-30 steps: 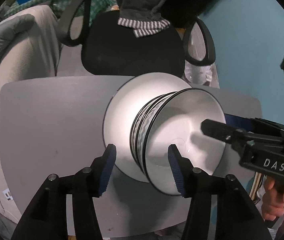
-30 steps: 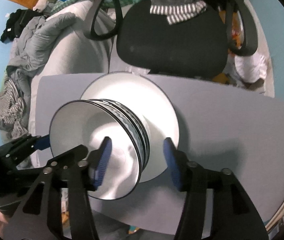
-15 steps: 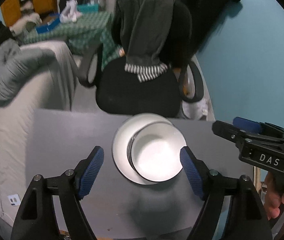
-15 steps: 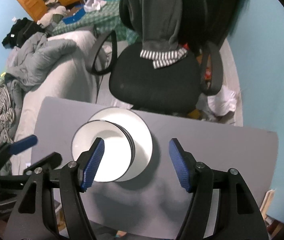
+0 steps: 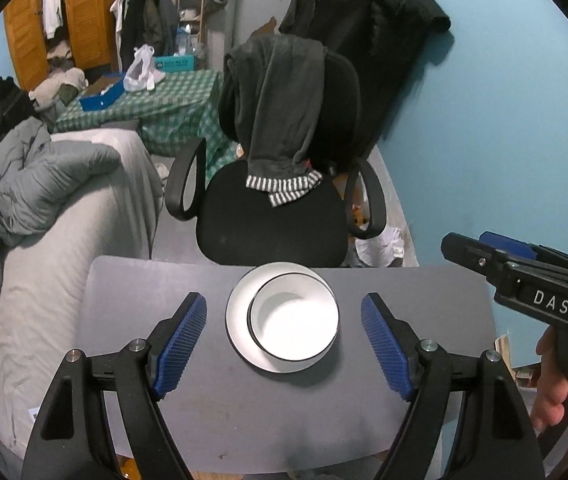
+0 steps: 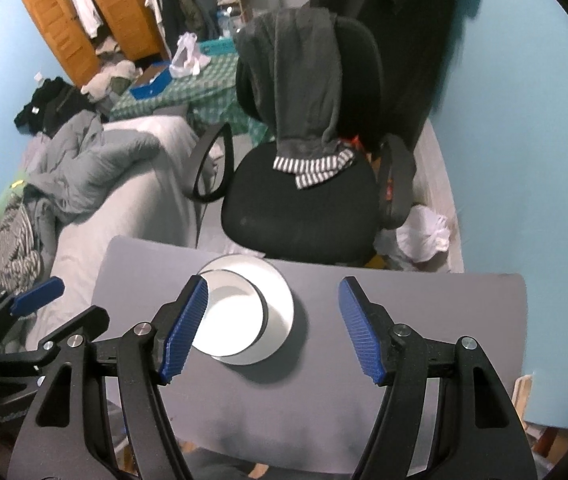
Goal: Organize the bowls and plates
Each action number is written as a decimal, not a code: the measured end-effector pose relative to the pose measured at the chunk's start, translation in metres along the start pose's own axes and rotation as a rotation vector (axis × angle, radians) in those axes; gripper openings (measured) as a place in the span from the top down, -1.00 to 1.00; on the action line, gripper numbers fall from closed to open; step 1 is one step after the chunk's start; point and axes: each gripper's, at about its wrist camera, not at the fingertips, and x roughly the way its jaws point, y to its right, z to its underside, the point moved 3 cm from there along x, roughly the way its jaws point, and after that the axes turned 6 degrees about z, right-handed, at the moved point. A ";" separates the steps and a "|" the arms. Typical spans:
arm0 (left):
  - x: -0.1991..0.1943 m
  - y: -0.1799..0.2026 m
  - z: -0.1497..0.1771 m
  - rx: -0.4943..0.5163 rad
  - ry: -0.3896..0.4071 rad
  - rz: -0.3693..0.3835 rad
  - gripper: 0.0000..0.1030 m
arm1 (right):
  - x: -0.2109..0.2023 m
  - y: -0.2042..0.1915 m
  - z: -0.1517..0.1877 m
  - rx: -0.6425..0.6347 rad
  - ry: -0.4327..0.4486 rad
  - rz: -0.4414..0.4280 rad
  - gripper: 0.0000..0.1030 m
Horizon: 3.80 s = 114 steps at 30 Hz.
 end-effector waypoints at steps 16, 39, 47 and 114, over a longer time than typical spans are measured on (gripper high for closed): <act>-0.041 0.009 0.007 0.015 0.064 0.013 -0.67 | -0.048 0.012 0.014 0.048 0.077 0.056 -0.30; -0.052 0.019 0.013 0.019 0.096 0.009 -0.67 | -0.058 0.020 0.022 0.077 0.083 0.080 -0.30; -0.057 0.024 0.013 0.051 0.098 -0.008 -0.67 | -0.061 0.022 0.023 0.086 0.072 0.066 -0.30; -0.052 0.025 0.012 0.038 0.043 -0.023 -0.67 | -0.063 0.014 0.035 0.089 0.053 0.066 -0.30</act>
